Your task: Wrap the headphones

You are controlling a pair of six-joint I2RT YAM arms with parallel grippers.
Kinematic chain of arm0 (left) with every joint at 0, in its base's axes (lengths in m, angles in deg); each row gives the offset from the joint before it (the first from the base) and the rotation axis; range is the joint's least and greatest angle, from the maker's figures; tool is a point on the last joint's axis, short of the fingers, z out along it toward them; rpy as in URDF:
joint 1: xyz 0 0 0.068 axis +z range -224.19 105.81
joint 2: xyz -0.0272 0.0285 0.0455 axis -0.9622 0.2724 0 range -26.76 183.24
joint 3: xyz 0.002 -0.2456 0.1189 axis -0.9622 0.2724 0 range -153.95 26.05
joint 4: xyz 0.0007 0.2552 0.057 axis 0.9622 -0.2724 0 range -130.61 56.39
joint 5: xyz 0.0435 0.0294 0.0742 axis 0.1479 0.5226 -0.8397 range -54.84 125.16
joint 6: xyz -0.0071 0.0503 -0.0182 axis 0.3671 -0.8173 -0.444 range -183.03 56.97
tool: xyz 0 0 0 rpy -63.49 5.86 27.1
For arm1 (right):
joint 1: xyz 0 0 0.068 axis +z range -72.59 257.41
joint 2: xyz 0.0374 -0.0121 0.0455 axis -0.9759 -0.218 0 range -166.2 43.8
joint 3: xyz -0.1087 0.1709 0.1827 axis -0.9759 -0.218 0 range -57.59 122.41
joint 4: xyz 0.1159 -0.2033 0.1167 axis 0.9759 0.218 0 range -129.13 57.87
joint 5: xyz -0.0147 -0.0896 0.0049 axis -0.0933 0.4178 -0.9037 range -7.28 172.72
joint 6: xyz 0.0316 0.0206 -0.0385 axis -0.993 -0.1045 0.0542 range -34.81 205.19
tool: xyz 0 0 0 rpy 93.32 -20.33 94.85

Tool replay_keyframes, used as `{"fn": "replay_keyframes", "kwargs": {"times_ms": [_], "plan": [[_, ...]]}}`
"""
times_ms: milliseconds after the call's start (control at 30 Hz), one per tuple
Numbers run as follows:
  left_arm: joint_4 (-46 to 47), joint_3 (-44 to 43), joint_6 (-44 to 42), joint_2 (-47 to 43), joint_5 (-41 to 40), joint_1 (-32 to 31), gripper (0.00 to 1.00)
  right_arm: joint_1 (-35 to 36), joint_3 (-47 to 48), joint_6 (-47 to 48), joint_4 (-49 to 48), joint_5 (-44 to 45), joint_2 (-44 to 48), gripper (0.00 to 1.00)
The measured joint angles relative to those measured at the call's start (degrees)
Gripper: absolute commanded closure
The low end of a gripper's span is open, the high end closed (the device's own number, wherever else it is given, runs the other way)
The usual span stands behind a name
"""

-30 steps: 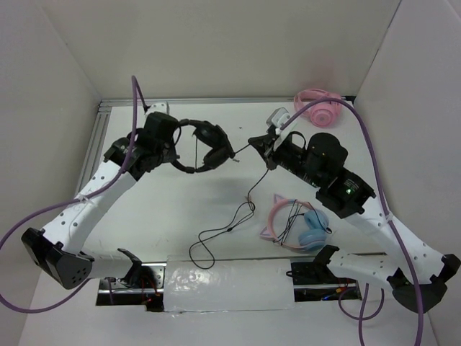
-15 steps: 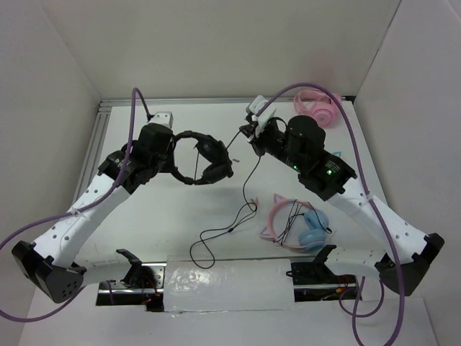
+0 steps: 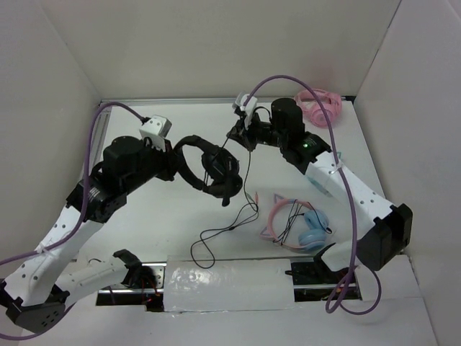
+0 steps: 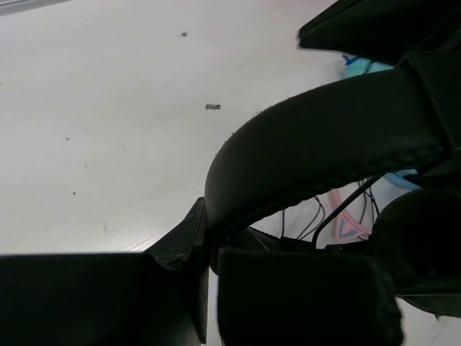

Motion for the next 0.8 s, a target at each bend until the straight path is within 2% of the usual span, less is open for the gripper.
{"fn": "replay_keyframes", "kwargs": {"times_ms": [233,567,800], "plan": [[1.1,-3.0,-0.8,-0.9,4.8,-0.2,1.00,-0.1,-6.7,-3.2,-4.8,-8.6,-0.6,0.81],[3.1,-10.3,-1.0,0.5,9.4,-0.3,1.00,-0.1,-9.6,-6.0,-13.5,-17.5,-2.8,0.69],[4.0,-17.6,1.8,2.7,10.3,-0.3,1.00,0.4,-10.4,-7.5,-18.5,-22.2,-8.5,0.65]]}}
